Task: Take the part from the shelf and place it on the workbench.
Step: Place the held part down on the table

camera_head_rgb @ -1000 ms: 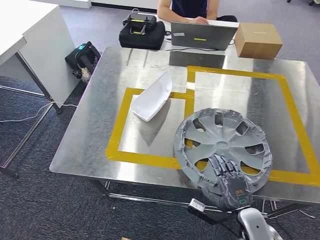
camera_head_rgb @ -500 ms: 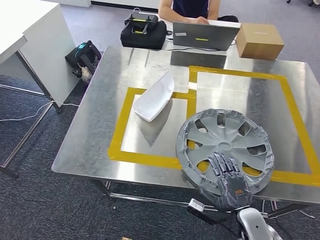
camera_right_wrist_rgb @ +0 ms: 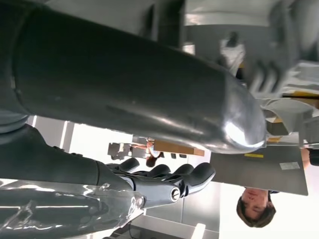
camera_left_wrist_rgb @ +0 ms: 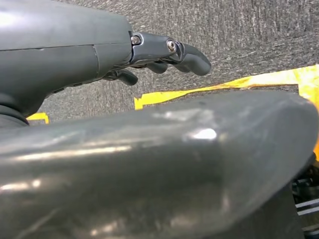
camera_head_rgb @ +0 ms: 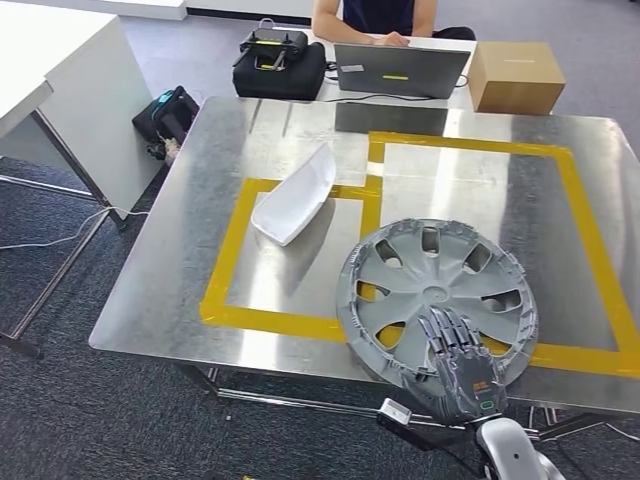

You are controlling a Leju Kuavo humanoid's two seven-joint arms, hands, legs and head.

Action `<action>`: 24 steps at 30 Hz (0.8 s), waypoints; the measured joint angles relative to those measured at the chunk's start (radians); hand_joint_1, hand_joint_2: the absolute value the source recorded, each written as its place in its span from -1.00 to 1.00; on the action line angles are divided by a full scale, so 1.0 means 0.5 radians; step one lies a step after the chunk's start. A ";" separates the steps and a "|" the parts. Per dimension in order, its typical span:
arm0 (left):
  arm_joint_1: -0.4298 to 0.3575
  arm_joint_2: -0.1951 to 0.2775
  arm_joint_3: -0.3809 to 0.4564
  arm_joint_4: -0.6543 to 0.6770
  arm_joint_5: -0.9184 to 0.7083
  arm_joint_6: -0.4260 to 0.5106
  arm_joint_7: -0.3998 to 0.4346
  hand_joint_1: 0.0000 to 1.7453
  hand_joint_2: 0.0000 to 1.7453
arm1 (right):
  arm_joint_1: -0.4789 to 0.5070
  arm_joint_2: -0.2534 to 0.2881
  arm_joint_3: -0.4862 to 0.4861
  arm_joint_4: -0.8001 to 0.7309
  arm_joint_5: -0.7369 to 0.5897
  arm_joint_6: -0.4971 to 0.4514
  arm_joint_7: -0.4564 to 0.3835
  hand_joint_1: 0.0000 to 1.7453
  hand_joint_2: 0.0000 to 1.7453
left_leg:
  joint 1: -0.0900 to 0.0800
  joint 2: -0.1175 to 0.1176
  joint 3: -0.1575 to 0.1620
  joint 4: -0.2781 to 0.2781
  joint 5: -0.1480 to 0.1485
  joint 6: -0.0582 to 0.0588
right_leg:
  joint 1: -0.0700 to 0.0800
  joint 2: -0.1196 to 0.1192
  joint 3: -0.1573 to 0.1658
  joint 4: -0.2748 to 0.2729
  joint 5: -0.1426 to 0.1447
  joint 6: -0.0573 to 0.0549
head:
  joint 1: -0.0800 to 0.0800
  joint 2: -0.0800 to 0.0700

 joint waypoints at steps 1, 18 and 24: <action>-0.001 0.000 0.000 0.000 0.000 0.000 0.000 -1.00 -1.00 | -0.001 0.000 0.000 0.000 0.000 0.000 0.000 -1.00 -1.00 | 0.002 0.003 -0.037 0.084 -0.059 -0.010 | -0.003 -0.003 -0.003 -0.003 0.006 -0.010 | -0.005 0.000; -0.007 -0.035 0.019 0.000 -0.014 0.081 0.028 -1.00 -1.00 | 0.009 -0.031 0.000 -0.003 -0.030 0.027 0.010 -1.00 -1.00 | 0.009 0.007 -0.019 -0.047 0.079 0.087 | -0.004 -0.013 -0.223 0.367 -0.217 0.076 | -0.005 0.000; -0.008 -0.037 0.021 0.000 -0.016 0.085 0.031 -1.00 -1.00 | 0.008 -0.034 0.000 -0.003 -0.031 0.030 0.010 -1.00 -1.00 | -0.013 0.007 -0.112 -0.043 0.156 0.089 | 0.022 -0.013 0.000 0.272 -0.182 0.041 | -0.005 0.000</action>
